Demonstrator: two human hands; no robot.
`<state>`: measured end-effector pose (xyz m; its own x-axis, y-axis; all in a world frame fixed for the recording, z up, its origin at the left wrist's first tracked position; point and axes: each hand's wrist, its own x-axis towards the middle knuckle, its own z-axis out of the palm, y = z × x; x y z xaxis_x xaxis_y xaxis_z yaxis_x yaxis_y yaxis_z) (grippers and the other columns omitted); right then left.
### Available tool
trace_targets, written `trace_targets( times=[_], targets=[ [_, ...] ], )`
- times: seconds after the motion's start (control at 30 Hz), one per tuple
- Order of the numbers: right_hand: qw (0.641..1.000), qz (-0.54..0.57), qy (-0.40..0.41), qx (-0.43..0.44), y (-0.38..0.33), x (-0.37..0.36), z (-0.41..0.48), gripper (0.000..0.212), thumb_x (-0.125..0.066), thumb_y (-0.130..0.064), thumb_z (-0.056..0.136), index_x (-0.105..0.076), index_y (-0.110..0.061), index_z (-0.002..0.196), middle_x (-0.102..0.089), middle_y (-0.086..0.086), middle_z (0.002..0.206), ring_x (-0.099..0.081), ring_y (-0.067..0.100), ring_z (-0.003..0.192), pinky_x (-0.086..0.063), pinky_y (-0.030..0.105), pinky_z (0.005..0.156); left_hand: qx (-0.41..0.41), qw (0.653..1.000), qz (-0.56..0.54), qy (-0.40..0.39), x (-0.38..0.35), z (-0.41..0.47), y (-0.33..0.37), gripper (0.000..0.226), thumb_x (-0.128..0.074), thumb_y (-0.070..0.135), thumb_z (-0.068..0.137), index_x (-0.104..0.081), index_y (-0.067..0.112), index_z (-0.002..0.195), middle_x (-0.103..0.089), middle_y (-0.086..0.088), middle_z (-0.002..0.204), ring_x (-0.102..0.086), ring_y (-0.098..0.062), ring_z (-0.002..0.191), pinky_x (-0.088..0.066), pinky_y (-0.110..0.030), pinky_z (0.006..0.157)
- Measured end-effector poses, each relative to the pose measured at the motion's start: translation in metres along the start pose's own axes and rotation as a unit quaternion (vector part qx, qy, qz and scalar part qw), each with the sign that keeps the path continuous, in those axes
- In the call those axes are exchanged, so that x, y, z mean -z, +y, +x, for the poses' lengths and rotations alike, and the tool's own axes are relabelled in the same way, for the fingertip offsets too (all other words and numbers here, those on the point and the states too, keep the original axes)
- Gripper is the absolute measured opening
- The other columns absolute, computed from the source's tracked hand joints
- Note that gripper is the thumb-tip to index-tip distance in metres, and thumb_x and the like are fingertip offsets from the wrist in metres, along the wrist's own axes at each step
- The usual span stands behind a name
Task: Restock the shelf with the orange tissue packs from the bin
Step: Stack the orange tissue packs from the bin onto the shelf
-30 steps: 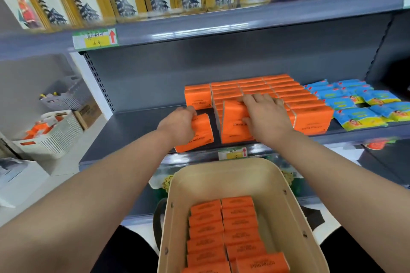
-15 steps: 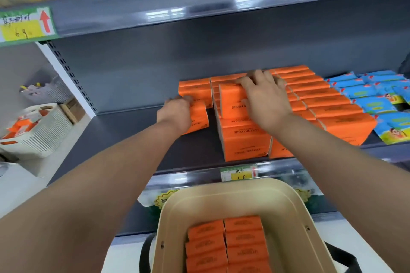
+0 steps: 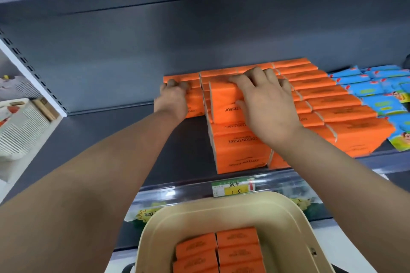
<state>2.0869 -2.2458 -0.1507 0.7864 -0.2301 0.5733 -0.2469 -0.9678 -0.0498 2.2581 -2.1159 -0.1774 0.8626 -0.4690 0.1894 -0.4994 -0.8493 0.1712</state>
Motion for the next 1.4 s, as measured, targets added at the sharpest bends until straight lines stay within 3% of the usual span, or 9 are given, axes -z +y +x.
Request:
trace_targets(
  times=[0.2,0.37,0.63,0.97,1.23,1.4],
  targets=[
    [1.000,-0.009,-0.023,-0.015,0.007,-0.003,0.004,0.050,-0.063,-0.013,0.085,-0.049,-0.025,0.132,-0.051,0.005,0.120,-0.043,0.030,0.115,-0.037,0.049,0.092,-0.003,0.999,0.017,0.043,-0.001,0.003,-0.001,0.052,-0.044,-0.012,0.077,-0.046,0.009,0.126,-0.044,-0.012,0.127,-0.039,-0.032,0.116,-0.041,-0.047,0.093],
    [0.999,-0.004,-0.034,-0.021,-0.002,0.011,0.022,0.049,-0.065,-0.024,0.085,-0.047,-0.026,0.131,-0.050,0.005,0.123,-0.043,0.029,0.118,-0.034,0.047,0.094,0.018,0.998,-0.020,0.051,0.015,-0.004,-0.020,0.053,-0.047,-0.010,0.081,-0.045,0.008,0.131,-0.045,-0.012,0.129,-0.039,-0.031,0.121,-0.046,-0.044,0.089],
    [0.995,0.052,-0.073,0.045,-0.070,-0.006,0.060,0.049,-0.066,-0.028,0.084,-0.047,-0.023,0.128,-0.050,0.005,0.124,-0.045,0.027,0.120,-0.038,0.042,0.095,0.036,0.997,-0.070,0.017,0.038,-0.039,-0.056,0.063,-0.046,-0.014,0.080,-0.041,0.012,0.137,-0.045,-0.011,0.134,-0.045,-0.028,0.123,-0.047,-0.039,0.087],
    [0.986,-0.017,-0.162,0.035,-0.094,-0.068,0.060,0.048,-0.063,-0.011,0.083,-0.047,-0.019,0.128,-0.049,0.010,0.124,-0.043,0.031,0.121,-0.038,0.044,0.093,0.015,0.997,-0.071,0.013,0.035,-0.045,-0.074,0.061,-0.046,-0.011,0.082,-0.040,0.011,0.138,-0.046,-0.012,0.131,-0.042,-0.026,0.123,-0.043,-0.031,0.085],
    [0.983,-0.053,-0.173,0.029,-0.104,-0.087,0.061,0.061,-0.056,0.006,0.077,-0.041,-0.014,0.133,-0.045,0.015,0.127,-0.039,0.036,0.123,-0.037,0.048,0.097,0.028,0.995,-0.094,0.008,0.017,-0.046,-0.088,0.059,-0.044,-0.011,0.084,-0.039,0.011,0.139,-0.045,-0.010,0.133,-0.041,-0.024,0.126,-0.044,-0.031,0.086],
    [0.980,-0.042,-0.190,0.036,-0.106,-0.092,0.061,0.064,-0.057,0.006,0.077,-0.039,-0.013,0.135,-0.044,0.015,0.128,-0.039,0.035,0.124,-0.038,0.045,0.097,0.034,0.994,-0.102,-0.001,0.011,-0.050,-0.094,0.060,-0.045,-0.011,0.084,-0.039,0.011,0.140,-0.044,-0.009,0.135,-0.040,-0.023,0.128,-0.043,-0.027,0.085]
  ],
)
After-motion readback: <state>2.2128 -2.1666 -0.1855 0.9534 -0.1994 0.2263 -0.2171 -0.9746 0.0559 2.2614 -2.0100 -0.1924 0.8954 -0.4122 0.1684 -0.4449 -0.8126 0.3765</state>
